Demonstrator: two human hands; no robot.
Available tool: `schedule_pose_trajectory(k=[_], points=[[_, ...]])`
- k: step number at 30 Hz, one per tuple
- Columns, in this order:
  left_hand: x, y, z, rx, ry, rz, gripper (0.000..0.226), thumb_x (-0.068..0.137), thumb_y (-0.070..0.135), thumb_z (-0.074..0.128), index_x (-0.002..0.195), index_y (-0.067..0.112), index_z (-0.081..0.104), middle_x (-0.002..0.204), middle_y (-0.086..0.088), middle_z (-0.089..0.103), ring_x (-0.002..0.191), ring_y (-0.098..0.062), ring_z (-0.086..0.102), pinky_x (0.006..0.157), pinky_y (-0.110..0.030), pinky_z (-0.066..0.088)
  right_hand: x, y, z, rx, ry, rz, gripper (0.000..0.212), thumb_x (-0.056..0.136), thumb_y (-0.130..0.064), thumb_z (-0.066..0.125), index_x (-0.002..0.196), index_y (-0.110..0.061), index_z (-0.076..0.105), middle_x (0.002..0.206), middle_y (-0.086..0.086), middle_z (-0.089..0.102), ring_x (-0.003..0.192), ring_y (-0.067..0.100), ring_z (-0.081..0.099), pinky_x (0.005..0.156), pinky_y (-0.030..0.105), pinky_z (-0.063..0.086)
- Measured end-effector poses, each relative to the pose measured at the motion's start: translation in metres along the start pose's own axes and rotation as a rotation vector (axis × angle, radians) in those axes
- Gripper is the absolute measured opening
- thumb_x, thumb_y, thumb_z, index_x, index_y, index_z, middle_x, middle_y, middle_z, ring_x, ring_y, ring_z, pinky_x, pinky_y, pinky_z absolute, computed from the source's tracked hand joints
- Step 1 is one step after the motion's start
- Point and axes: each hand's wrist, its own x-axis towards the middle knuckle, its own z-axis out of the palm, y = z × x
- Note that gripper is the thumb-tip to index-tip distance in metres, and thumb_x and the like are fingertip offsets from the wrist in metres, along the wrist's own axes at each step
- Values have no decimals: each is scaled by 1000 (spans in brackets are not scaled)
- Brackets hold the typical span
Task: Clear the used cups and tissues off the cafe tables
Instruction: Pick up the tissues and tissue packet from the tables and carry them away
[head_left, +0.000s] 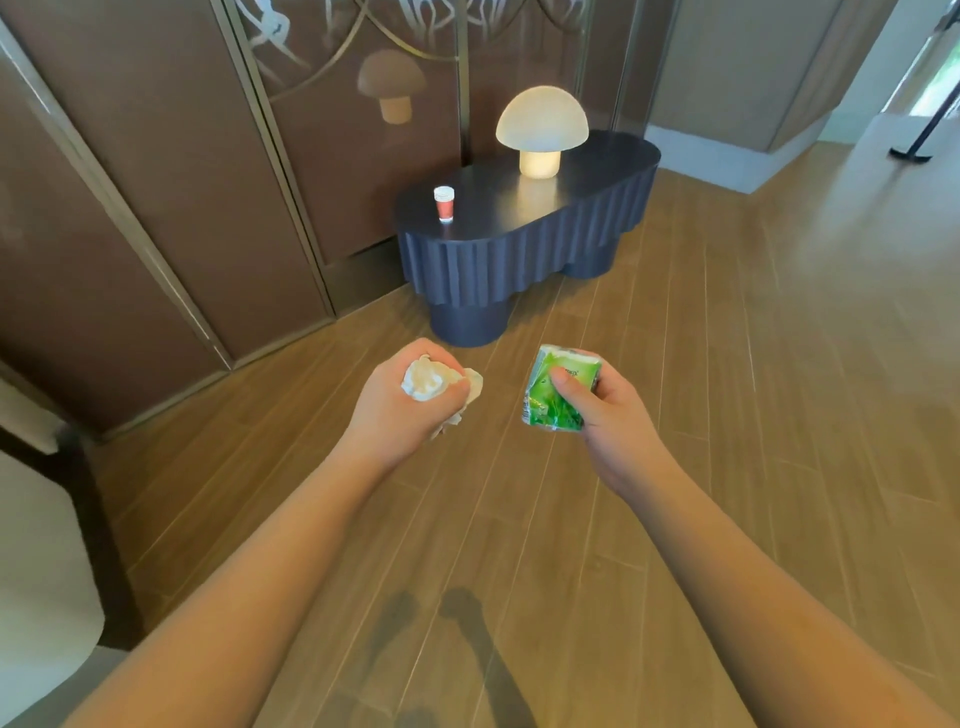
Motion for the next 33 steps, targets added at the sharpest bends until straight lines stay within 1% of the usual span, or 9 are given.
schedule_pose_trajectory(k=[3, 6, 10, 16, 19, 22, 27, 30, 33], points=[[47, -2, 0, 16, 27, 9, 12, 85, 25, 76, 88, 28, 65, 76, 7, 68, 67, -13, 66, 51, -17, 45, 49, 0, -2, -9, -7, -12, 21, 86, -37, 72, 106, -40, 73, 108, 0, 76, 102, 21, 73, 82, 36, 60], [92, -9, -3, -6, 64, 24, 14, 82, 33, 74, 92, 28, 65, 81, 4, 68, 70, -16, 67, 50, -17, 45, 97, 3, -1, -27, -3, -7, 23, 86, -38, 72, 108, -40, 72, 109, 0, 76, 102, 20, 73, 79, 31, 59], [162, -29, -10, -19, 120, 63, 14, 85, 29, 77, 89, 31, 63, 80, 19, 67, 72, -3, 68, 51, -12, 48, 172, 5, 9, -62, -16, -15, 21, 86, -39, 71, 107, -45, 71, 109, -4, 75, 101, 16, 73, 77, 25, 57], [279, -52, -29, -9, 125, 79, 20, 90, 27, 77, 90, 35, 59, 84, 35, 63, 85, 12, 63, 54, -6, 47, 284, -2, 23, -102, 8, -18, 40, 76, -53, 75, 113, -38, 68, 110, -4, 74, 103, 16, 72, 83, 32, 59], [337, -53, -34, -18, 128, 86, 17, 89, 29, 77, 92, 33, 61, 80, 26, 65, 81, 6, 65, 53, -8, 48, 339, -14, 26, -104, 28, -38, 48, 78, -50, 76, 120, -28, 66, 112, -1, 74, 106, 19, 72, 91, 39, 58], [384, -52, -35, -37, 131, 102, 16, 89, 27, 77, 90, 30, 62, 74, 22, 67, 69, 0, 68, 50, -10, 48, 386, -24, 27, -110, 42, -59, 46, 83, -42, 74, 123, -21, 64, 112, 0, 75, 106, 20, 72, 90, 39, 58], [454, -60, -30, -22, 133, 104, 23, 89, 24, 79, 92, 33, 59, 75, 14, 66, 73, 9, 66, 55, -6, 48, 453, -22, 22, -102, 63, -70, 51, 76, -49, 76, 120, -24, 66, 114, 2, 74, 108, 23, 71, 93, 44, 57], [494, -70, -19, -10, 132, 84, 22, 88, 20, 80, 94, 28, 60, 79, 15, 64, 74, 13, 64, 56, -4, 47, 493, -13, 6, -93, 65, -51, 52, 76, -50, 77, 120, -24, 66, 114, 3, 74, 108, 22, 71, 94, 45, 57], [535, -78, -7, 18, 121, 71, 24, 88, 15, 78, 90, 27, 58, 71, 16, 63, 71, 13, 64, 57, -3, 47, 540, -5, -14, -73, 85, -43, 55, 76, -50, 77, 122, -22, 65, 116, 3, 74, 109, 23, 71, 96, 46, 57]])
